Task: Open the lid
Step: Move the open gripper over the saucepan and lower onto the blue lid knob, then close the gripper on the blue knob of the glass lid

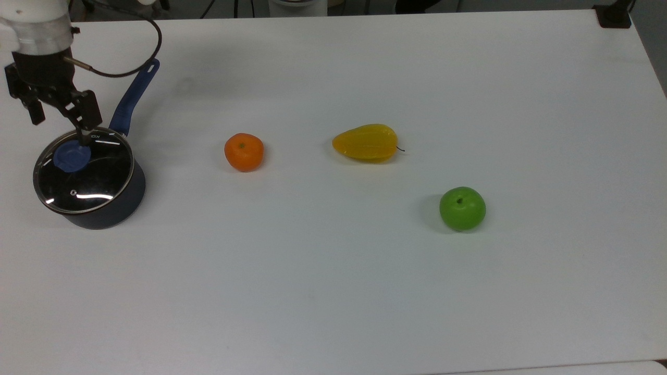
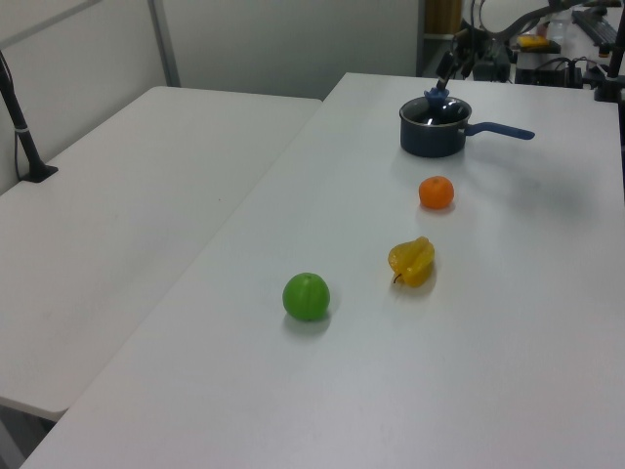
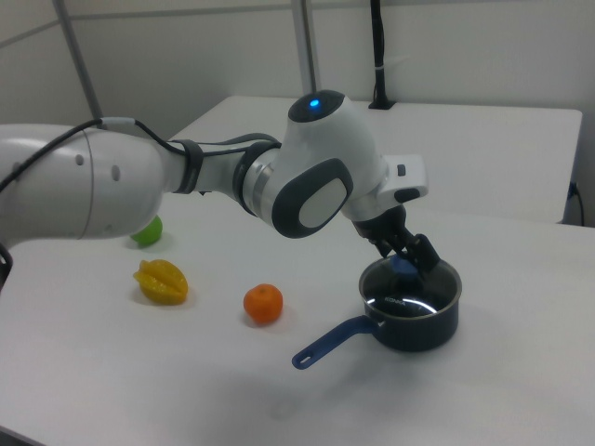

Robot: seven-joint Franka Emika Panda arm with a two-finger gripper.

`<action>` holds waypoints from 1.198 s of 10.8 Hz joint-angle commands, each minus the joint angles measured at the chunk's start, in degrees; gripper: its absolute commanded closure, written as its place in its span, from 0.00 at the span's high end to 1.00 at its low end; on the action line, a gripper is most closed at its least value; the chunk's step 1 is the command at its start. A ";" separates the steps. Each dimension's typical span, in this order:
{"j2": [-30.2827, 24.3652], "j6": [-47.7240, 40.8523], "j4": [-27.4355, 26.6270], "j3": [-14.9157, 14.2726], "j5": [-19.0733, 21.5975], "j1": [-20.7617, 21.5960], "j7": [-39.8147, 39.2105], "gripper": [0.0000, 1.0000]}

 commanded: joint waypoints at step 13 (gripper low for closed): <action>3.54 5.74 0.71 0.52 -0.08 1.34 -1.16 0.88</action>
